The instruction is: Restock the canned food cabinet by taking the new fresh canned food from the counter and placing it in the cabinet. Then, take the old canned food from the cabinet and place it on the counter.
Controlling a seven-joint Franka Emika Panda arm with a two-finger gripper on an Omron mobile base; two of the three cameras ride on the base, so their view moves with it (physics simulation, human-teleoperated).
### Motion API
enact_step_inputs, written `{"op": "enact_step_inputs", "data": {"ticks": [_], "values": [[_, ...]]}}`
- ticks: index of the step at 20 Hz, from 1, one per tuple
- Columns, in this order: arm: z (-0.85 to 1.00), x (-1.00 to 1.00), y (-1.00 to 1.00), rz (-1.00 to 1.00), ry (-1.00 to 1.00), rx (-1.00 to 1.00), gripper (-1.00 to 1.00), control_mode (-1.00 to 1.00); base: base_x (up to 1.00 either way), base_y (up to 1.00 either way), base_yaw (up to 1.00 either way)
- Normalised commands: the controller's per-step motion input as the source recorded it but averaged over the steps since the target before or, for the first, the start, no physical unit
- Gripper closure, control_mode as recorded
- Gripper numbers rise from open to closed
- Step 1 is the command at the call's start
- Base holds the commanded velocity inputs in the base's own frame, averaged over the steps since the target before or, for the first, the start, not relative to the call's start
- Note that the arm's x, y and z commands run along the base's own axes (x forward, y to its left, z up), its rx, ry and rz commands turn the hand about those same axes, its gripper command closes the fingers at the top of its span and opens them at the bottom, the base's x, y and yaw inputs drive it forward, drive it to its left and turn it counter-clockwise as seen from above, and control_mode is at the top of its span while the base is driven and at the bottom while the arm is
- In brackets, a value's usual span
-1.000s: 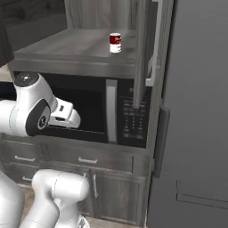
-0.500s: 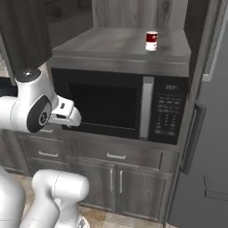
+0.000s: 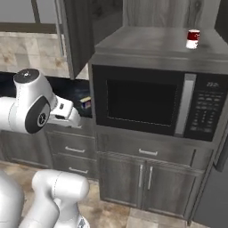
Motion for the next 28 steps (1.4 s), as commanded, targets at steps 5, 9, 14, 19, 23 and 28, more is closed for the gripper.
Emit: {"op": "enact_step_inputs", "data": {"ticks": [5, 9, 14, 19, 23, 28], "values": [[0.00, 0.00, 0.00, 0.00, 0.00, 0.00, -1.00, 1.00, 0.34, 0.69, 0.00], [0.00, 0.00, 0.00, 0.00, 0.00, 0.00, -1.00, 1.00, 0.46, 0.57, 0.00], [0.00, 0.00, 0.00, 0.00, 0.00, 0.00, -1.00, 1.00, 0.73, 0.29, 0.00], [0.00, 0.00, 0.00, 0.00, 0.00, 0.00, -1.00, 1.00, 0.76, 0.18, -0.01], [0.00, 0.00, 0.00, 0.00, 0.00, 0.00, -1.00, 1.00, 0.66, 0.33, 0.00], [0.00, 0.00, 0.00, 0.00, 0.00, 0.00, -1.00, 1.00, 0.36, 0.41, -0.06]]}}
